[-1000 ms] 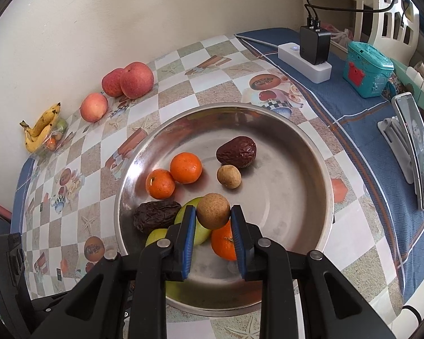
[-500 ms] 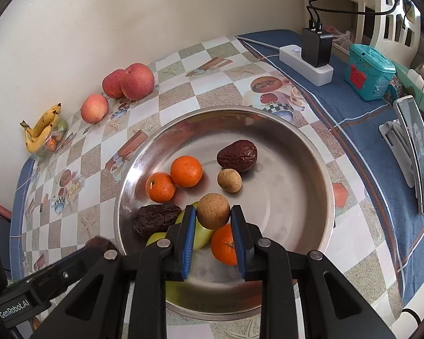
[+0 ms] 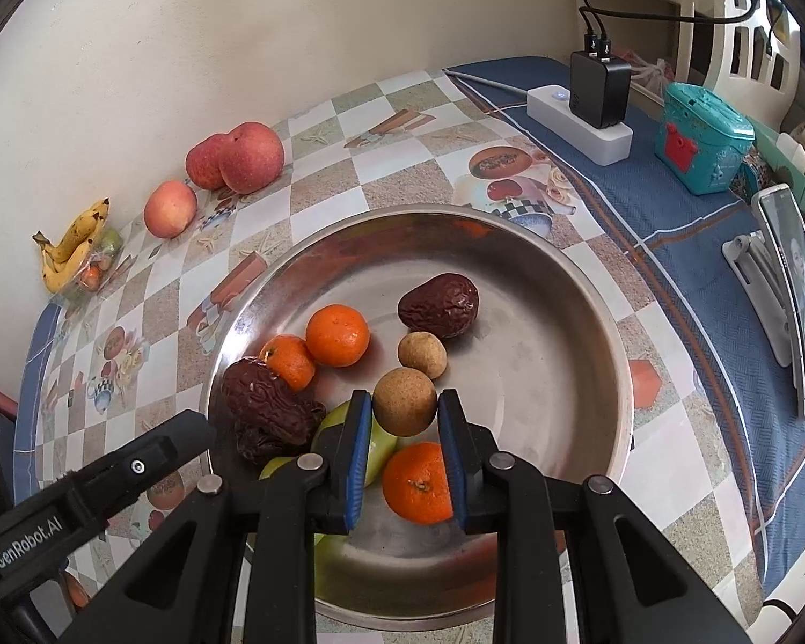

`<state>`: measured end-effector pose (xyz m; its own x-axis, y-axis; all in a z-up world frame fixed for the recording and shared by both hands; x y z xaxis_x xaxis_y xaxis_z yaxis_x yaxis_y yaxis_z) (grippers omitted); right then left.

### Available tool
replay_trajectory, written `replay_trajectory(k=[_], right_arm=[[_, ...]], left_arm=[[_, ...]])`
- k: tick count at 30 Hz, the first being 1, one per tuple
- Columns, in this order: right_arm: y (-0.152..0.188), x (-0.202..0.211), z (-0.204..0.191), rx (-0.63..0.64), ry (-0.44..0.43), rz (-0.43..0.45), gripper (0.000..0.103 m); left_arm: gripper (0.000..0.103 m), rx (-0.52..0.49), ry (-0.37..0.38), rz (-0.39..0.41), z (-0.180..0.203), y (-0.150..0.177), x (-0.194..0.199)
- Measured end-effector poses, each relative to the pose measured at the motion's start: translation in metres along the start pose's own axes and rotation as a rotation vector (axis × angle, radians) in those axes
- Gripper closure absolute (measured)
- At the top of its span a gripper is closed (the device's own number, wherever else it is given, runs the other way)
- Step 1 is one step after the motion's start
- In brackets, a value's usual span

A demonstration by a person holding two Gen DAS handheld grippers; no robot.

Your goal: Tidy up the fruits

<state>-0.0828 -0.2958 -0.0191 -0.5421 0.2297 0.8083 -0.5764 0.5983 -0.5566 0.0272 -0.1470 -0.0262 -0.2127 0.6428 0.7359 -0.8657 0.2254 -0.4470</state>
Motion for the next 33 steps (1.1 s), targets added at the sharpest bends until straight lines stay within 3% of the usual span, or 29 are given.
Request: replay_trajectory(k=[3,4,6,8,12,14,17,33], right_arm=[[0.000,0.001,0.000,-0.002,0.000,0.001,0.075],[0.001,0.001,-0.001,0.000,0.002,0.000,0.073],[0.002,0.002,-0.002,0.006,0.010,-0.001,0.062],[0.004,0.003,-0.005,0.016,0.013,-0.004,0.061],[0.011,0.003,-0.015,0.051,0.021,-0.021,0.034],[0.016,0.002,-0.023,0.081,0.009,-0.038,0.033],[0.025,0.002,-0.035,0.136,0.006,-0.058,0.011],[0.040,0.034,-0.060,0.235,0.031,-0.008,0.010]], left_arm=[[0.028,-0.005,-0.075,0.017,-0.011,0.001,0.009],[0.025,-0.005,-0.116,0.021,-0.017,0.001,0.012],[0.010,-0.008,-0.204,0.035,-0.029,0.002,0.018],[0.000,-0.026,-0.320,0.050,-0.041,0.005,0.024],[0.000,-0.069,-0.482,0.053,-0.062,0.012,0.034],[0.000,-0.065,-0.503,0.041,-0.070,0.016,0.040],[0.000,-0.054,-0.495,0.022,-0.075,0.024,0.049],[0.000,-0.119,-0.634,0.031,-0.070,0.040,0.085]])
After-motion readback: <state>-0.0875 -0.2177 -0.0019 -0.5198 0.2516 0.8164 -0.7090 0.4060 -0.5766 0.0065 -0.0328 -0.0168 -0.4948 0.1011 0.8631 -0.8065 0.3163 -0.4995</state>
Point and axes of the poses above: each gripper's, at about its wrist camera, not at the fingertips, and x roughly against the way its jaws point, z to its right, y to its underside, the point moved 3 cm from there along -x, roughly the way its jaws point, and after that the axes turned 8 degrees about z, right-handed, at the moved point
